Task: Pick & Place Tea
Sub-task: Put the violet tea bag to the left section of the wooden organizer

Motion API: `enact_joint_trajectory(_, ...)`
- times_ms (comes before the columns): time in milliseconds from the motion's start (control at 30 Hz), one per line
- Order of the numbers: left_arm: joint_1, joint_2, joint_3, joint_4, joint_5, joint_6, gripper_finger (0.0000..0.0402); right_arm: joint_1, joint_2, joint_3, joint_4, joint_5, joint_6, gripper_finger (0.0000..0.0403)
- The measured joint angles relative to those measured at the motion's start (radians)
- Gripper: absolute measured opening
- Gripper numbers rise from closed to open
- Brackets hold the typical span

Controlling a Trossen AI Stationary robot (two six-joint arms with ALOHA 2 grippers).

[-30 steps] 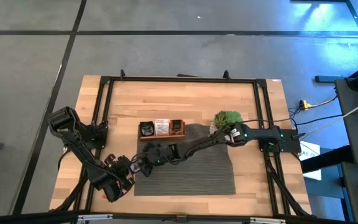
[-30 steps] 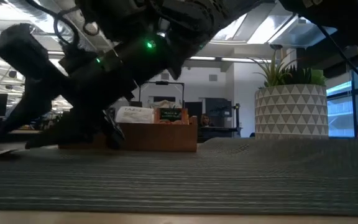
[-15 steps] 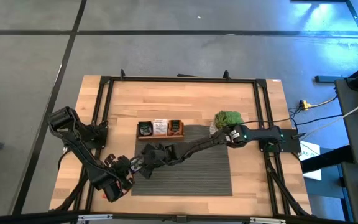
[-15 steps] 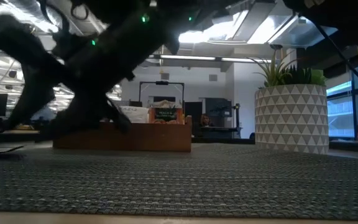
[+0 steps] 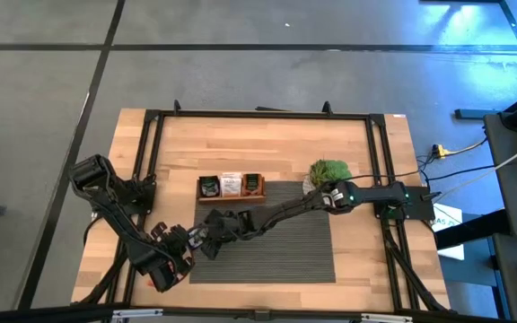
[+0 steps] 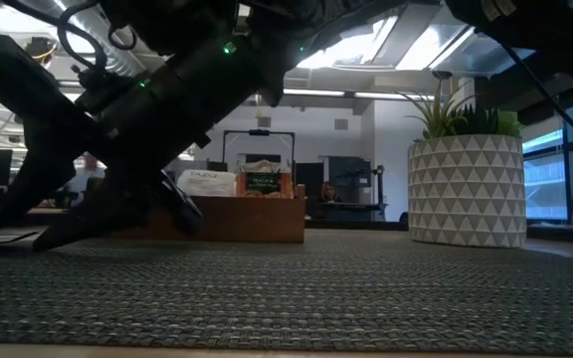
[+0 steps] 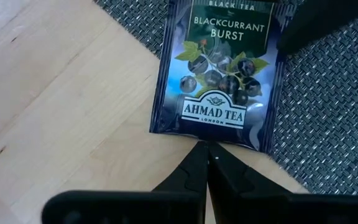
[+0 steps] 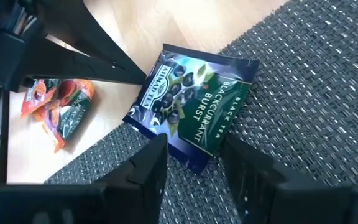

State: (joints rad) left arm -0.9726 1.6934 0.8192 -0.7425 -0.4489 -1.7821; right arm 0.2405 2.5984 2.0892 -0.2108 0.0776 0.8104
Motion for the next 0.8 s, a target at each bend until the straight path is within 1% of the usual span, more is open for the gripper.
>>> enact_joint_trajectory(100,-0.002,0.001,-0.001,0.001,-0.001,-0.004,0.0003,-0.001,0.001,0.0,0.0,0.0,-0.002,0.0127)
enact_joint_trajectory(300,-0.002,0.001,-0.001,0.0,0.001,-0.003,0.0003,-0.002,0.004,0.005,-0.002,0.002,-0.056,0.0057)
enact_joint_trajectory(433,-0.009,-0.018,0.017,-0.065,0.017,-0.002,0.0003,-0.002,0.005,0.026,-0.007,-0.002,-0.115,0.0011)
enact_joint_trajectory(533,-0.02,-0.059,0.042,-0.132,0.014,-0.003,0.0003,-0.002,0.005,0.067,-0.046,-0.003,-0.165,0.0007)
enact_joint_trajectory(600,-0.031,-0.089,0.053,-0.161,0.007,-0.002,0.0003,-0.003,0.005,0.116,-0.125,-0.002,-0.21,0.0006)
enact_joint_trajectory(667,-0.045,-0.124,0.057,-0.184,-0.006,-0.003,0.0003,-0.005,0.005,0.19,-0.242,0.01,-0.281,0.0004)
enact_joint_trajectory(733,-0.062,-0.165,0.06,-0.186,-0.04,-0.002,0.0003,-0.006,0.005,0.27,-0.377,0.057,-0.362,0.0004)
enact_joint_trajectory(800,-0.081,-0.202,0.061,-0.193,-0.081,-0.002,0.0004,-0.009,-0.05,0.234,-0.418,0.113,-0.452,0.0004)
